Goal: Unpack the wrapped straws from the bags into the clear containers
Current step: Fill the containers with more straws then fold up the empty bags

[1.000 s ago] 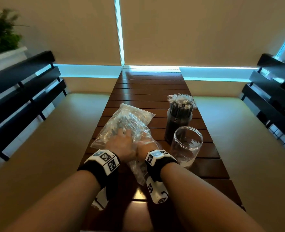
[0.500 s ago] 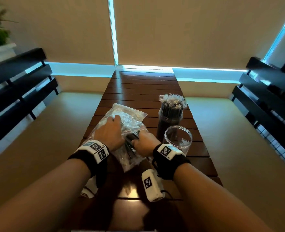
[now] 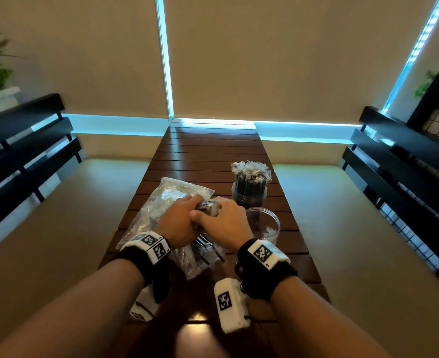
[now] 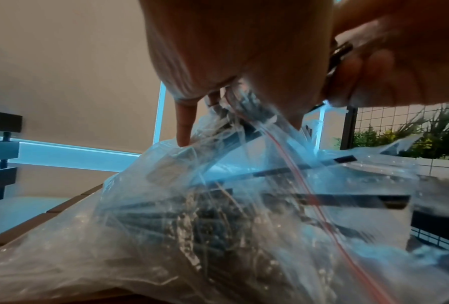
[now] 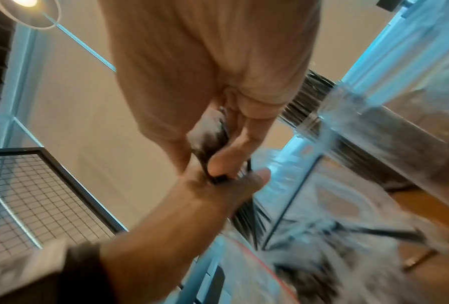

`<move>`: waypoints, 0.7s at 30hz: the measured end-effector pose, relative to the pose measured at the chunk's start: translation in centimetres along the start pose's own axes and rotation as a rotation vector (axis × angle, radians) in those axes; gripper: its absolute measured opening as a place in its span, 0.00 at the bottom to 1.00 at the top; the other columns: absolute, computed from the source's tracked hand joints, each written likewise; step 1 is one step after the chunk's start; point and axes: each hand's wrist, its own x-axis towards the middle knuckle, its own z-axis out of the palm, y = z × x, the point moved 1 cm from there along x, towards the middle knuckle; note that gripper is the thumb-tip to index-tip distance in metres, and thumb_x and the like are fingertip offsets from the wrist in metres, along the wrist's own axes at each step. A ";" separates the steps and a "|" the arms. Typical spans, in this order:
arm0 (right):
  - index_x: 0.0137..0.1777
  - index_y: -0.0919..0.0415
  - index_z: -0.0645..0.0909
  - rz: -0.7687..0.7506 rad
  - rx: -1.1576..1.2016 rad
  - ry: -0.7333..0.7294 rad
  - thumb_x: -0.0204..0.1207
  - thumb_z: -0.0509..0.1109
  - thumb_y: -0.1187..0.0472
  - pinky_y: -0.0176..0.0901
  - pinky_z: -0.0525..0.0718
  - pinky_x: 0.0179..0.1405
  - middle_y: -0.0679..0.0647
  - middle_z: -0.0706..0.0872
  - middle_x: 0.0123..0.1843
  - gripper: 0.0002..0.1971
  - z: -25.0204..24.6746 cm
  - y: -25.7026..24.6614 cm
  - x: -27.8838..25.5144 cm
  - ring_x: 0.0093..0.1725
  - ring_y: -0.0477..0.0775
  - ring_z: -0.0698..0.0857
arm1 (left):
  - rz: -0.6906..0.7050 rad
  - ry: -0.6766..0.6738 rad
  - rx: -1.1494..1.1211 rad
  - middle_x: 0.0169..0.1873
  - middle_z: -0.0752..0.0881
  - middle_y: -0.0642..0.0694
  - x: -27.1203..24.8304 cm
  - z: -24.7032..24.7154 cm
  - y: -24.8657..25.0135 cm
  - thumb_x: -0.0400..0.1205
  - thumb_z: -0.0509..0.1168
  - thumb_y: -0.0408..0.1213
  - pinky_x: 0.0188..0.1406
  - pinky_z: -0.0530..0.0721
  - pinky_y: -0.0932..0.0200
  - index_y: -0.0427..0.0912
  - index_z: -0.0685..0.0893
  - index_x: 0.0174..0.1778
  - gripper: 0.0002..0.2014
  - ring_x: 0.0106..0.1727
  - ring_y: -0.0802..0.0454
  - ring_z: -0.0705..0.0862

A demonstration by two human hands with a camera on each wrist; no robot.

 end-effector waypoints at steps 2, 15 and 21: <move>0.53 0.52 0.84 -0.127 0.078 0.132 0.65 0.80 0.41 0.41 0.86 0.49 0.46 0.88 0.47 0.21 1.0 0.6 -0.9 0.46 0.45 0.86 | 0.013 0.009 -0.011 0.43 0.85 0.52 0.2 -0.4 -0.1 0.69 0.66 0.47 0.46 0.85 0.48 0.52 0.80 0.49 0.13 0.44 0.51 0.84; 0.60 0.45 0.74 0.094 0.443 0.184 0.60 0.76 0.29 0.53 0.86 0.59 0.44 0.72 0.58 0.33 6.1 0.3 -0.2 0.59 0.49 0.81 | 0.032 0.047 -0.144 0.46 0.87 0.51 -0.2 -1.3 -0.4 0.73 0.72 0.45 0.49 0.88 0.47 0.49 0.84 0.53 0.14 0.46 0.52 0.86; 0.67 0.53 0.80 0.428 0.861 0.452 0.73 0.78 0.48 0.52 0.88 0.59 0.50 0.90 0.53 0.24 6.8 -0.3 2.5 0.51 0.49 0.90 | -0.052 -0.036 -0.053 0.66 0.75 0.48 -0.7 0.0 -1.8 0.70 0.76 0.39 0.69 0.78 0.52 0.51 0.73 0.72 0.34 0.67 0.51 0.75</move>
